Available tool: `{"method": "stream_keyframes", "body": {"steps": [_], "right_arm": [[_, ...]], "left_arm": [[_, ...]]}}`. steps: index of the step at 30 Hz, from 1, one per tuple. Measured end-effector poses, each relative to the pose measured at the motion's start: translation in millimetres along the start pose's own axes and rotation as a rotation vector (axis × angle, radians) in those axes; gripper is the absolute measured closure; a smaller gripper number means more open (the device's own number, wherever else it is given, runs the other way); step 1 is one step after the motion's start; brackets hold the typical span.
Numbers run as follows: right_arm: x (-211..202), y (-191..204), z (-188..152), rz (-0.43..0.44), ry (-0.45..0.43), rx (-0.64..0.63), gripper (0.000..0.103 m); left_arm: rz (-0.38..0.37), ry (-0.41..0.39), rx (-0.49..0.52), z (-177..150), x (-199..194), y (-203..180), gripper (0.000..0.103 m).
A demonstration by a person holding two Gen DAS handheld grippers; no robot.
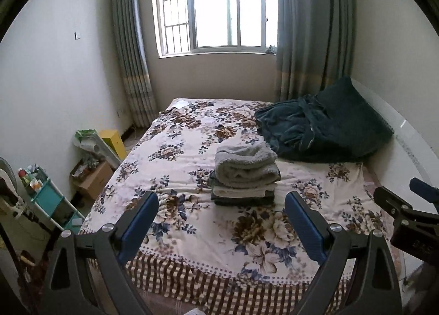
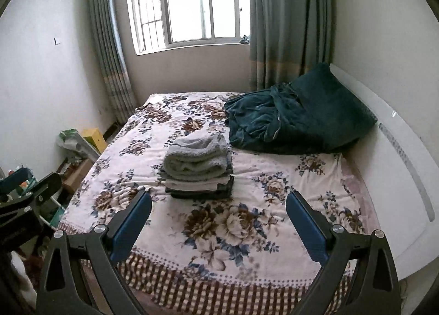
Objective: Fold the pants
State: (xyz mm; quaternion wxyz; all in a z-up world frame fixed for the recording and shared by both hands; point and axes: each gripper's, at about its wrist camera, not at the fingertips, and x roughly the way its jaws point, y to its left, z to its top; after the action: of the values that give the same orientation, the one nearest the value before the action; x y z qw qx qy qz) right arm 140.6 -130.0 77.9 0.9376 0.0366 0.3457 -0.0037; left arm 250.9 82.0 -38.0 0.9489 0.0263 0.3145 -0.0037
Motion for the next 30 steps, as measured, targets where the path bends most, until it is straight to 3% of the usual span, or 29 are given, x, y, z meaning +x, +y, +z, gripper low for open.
{"method": "stream_keyframes", "body": {"steps": [5, 7, 17, 30], "right_arm": [[-20.8, 15.9, -5.2, 0.022, -0.003, 0.008, 0.003], [-19.7, 21.9, -4.9, 0.021, -0.005, 0.001, 0.003], [23.3, 33.7, 11.1, -0.034, -0.002, 0.000, 0.001], [66.4, 44.4, 29.1, -0.070, 0.019, -0.015, 0.001]], "left_arm": [[0.003, 0.012, -0.010, -5.5, -6.7, 7.7, 0.009], [0.009, 0.017, -0.015, -5.9, -2.1, 11.1, 0.000], [0.064, -0.002, -0.015, -2.4, 22.3, 20.8, 0.000], [0.074, 0.052, -0.015, 2.8, 56.8, 23.2, 0.000]]}}
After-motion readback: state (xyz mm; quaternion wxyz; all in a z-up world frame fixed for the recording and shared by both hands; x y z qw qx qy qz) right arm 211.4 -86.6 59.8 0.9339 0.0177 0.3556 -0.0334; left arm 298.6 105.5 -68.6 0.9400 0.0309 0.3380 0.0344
